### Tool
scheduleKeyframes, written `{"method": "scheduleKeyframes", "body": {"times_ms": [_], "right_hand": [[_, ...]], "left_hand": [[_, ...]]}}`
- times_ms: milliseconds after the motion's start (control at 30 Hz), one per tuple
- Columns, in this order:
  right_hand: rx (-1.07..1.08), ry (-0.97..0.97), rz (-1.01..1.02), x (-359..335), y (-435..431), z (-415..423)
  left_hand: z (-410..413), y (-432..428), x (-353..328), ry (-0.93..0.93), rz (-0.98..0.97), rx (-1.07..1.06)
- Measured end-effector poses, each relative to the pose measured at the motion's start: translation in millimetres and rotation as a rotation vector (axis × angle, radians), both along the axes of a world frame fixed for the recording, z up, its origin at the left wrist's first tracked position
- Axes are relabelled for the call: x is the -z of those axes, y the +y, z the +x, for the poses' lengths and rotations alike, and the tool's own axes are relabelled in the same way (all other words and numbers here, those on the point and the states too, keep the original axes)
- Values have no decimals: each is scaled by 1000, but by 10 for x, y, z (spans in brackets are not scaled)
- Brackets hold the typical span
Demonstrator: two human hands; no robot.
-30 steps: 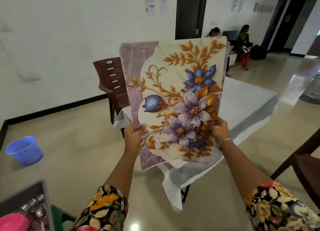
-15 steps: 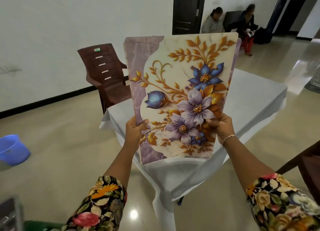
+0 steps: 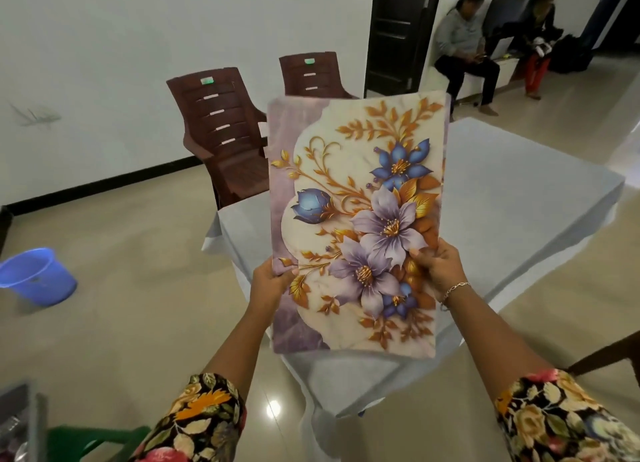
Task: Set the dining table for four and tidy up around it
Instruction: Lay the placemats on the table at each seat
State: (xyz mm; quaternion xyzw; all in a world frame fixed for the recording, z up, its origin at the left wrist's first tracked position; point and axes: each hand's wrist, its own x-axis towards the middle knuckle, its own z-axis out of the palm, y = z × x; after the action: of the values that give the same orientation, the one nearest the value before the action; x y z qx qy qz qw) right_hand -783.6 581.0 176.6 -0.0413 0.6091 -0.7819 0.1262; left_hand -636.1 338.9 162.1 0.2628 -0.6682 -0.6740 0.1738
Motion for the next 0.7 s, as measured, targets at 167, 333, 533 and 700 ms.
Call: {"method": "scheduleKeyframes", "body": {"times_ms": [167, 333, 533, 700], "right_hand": [[-11, -132, -89, 87, -75, -247], [-19, -334, -211, 127, -193, -502], [-110, -434, -229, 262, -284, -592], [-213, -391, -217, 209, -196, -745]], "left_hand": [[1, -87, 77, -223, -143, -247], [54, 396, 206, -241, 322, -503], [-256, 1029, 262, 128, 705, -374], [-391, 970, 153, 258, 582, -363]]}}
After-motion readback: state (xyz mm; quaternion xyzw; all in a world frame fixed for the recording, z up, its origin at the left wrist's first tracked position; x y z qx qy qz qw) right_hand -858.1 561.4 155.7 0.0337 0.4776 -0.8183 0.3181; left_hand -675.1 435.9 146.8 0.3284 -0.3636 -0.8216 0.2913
